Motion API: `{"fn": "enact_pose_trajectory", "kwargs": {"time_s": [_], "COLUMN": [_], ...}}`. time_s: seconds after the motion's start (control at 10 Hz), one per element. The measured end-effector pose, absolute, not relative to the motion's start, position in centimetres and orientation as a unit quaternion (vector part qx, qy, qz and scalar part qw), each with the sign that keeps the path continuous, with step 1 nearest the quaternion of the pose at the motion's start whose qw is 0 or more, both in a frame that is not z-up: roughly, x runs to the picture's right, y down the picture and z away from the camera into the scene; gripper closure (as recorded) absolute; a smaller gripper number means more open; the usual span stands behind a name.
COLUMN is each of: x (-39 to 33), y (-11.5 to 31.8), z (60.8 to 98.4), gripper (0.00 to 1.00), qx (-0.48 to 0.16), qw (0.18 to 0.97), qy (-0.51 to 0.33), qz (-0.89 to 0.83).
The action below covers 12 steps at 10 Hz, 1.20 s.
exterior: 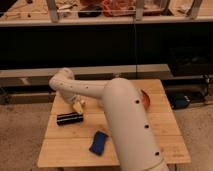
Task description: Place the bottle in the ceramic bowl
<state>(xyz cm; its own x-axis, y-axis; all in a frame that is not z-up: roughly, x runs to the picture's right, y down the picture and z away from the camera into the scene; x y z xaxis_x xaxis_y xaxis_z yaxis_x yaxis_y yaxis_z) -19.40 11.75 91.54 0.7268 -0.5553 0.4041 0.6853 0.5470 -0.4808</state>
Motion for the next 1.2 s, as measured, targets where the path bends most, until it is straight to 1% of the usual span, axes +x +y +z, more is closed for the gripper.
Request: {"fn": "enact_pose_trajectory", "kwargs": {"time_s": [0.6, 0.8, 1.1, 1.2], "x": [-19.6, -20.0, -20.3, -20.5], "y": [11.5, 10.0, 6.2, 5.6], "z": [91.1, 89.3, 85.0, 84.4], "gripper": [0.20, 0.20, 0.20, 0.20], "qx": [-0.314, -0.298, -0.271, -0.263], "qw": [0.875, 0.882, 0.892, 0.896], "qy": [-0.103, -0.110, -0.125, -0.130], "qz": [-0.355, -0.349, -0.338, -0.332]}}
